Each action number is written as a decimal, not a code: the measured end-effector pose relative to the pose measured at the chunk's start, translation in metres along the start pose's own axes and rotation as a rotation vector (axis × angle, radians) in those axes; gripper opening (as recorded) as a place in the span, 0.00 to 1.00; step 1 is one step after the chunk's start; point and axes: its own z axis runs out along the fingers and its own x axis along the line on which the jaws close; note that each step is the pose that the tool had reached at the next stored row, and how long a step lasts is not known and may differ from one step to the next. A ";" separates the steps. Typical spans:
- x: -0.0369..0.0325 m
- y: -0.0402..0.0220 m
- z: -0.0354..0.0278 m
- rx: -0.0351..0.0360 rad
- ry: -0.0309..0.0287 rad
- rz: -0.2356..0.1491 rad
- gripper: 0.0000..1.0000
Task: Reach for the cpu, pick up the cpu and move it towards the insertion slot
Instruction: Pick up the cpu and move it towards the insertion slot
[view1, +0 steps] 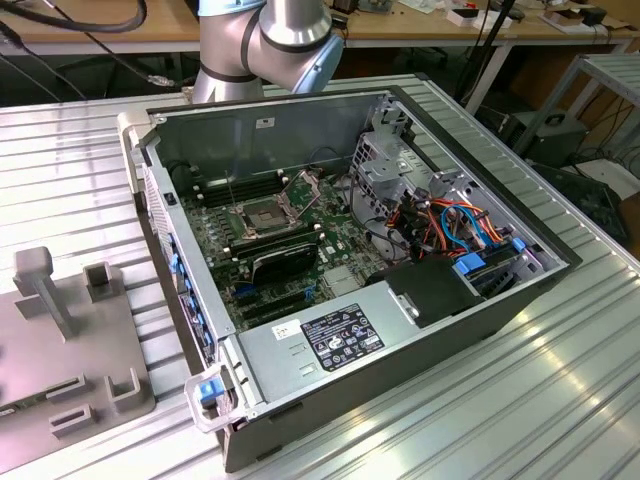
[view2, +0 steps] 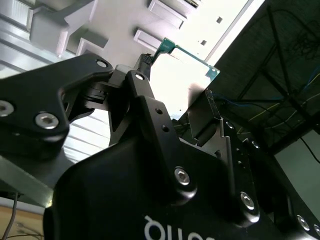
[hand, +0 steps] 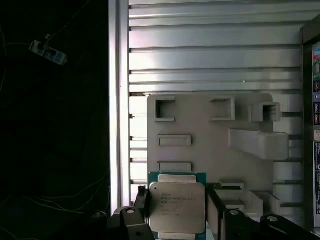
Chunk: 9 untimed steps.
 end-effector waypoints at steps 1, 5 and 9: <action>0.0001 0.0000 -0.0030 0.0011 0.0000 0.000 0.55; 0.0003 0.0001 -0.0096 0.0037 -0.0001 0.000 0.55; 0.0004 0.0001 -0.0098 0.0039 0.0001 0.000 0.55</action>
